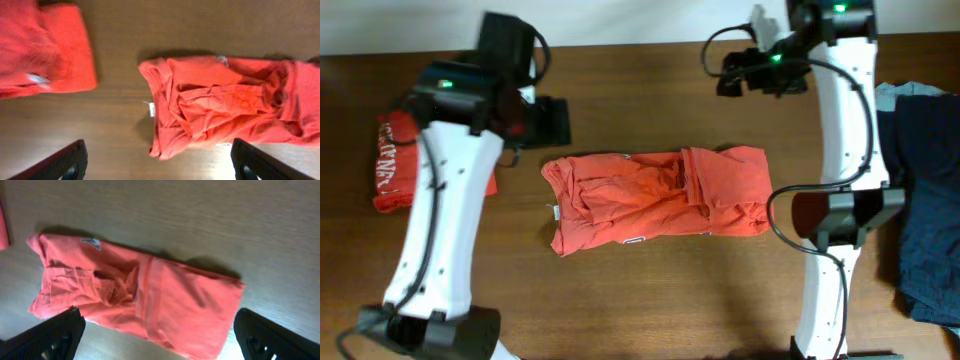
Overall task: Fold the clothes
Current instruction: 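Move the left gripper to the folded shirt's left end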
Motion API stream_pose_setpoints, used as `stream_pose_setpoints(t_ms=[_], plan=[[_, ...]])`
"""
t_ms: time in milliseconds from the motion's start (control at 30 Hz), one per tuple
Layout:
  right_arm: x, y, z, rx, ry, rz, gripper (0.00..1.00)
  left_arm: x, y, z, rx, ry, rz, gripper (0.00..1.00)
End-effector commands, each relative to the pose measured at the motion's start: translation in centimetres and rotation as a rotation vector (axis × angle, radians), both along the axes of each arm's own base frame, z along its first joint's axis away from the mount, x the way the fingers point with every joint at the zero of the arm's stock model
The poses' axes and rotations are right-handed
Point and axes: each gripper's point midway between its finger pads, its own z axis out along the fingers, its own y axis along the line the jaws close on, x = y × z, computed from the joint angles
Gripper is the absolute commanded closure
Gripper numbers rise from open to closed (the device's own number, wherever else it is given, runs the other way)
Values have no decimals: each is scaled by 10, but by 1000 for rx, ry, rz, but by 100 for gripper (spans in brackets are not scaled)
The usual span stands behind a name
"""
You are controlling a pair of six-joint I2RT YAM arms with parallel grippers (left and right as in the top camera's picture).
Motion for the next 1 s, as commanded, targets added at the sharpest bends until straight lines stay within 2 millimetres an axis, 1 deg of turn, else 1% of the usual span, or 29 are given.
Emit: stream_pose_setpoints(t_ms=[0, 67, 100, 133, 167, 233, 300, 333, 433, 467, 533, 700, 767, 900, 967], plan=[[-1, -12, 13, 31, -22, -29, 1, -4, -14, -60, -87, 117, -1, 8], [-1, -16, 13, 27, -28, -23, 1, -5, -15, -85, -115, 153, 19, 9], [0, -17, 13, 22, -33, -12, 1, -7, -15, -105, -136, 178, 27, 9], [0, -17, 13, 20, -37, -2, 1, -7, -15, -116, -153, 188, 31, 9], [0, -18, 13, 14, -40, 2, 1, -7, -15, -136, -190, 199, 38, 9], [0, -20, 12, 3, -41, 3, 1, -5, -20, -156, -259, 199, 35, 9], [1, -24, 12, -6, -50, 15, 1, -4, -26, -172, -335, 192, 27, 9], [2, -28, 12, -14, -53, 7, 1, -5, -28, -181, -372, 191, 26, 9], [5, -45, 12, -19, -59, -30, 1, -12, -22, -205, -412, 203, 48, 9], [5, -56, 12, -15, -59, -53, 1, -18, -16, -216, -420, 214, 65, 9], [5, -65, 13, 2, -58, -73, 1, -24, -12, -226, -440, 225, 82, 9], [4, -81, 15, 29, -51, -116, 1, -32, -3, -246, -462, 222, 110, 10], [3, -85, 14, 29, -49, -124, 1, -34, -1, -251, -462, 219, 113, 10], [3, -85, 14, 29, -49, -125, 1, -36, -2, -264, -471, 198, 105, 10], [3, -85, 14, 29, -49, -124, 1, -36, -5, -267, -485, 187, 96, 10]])
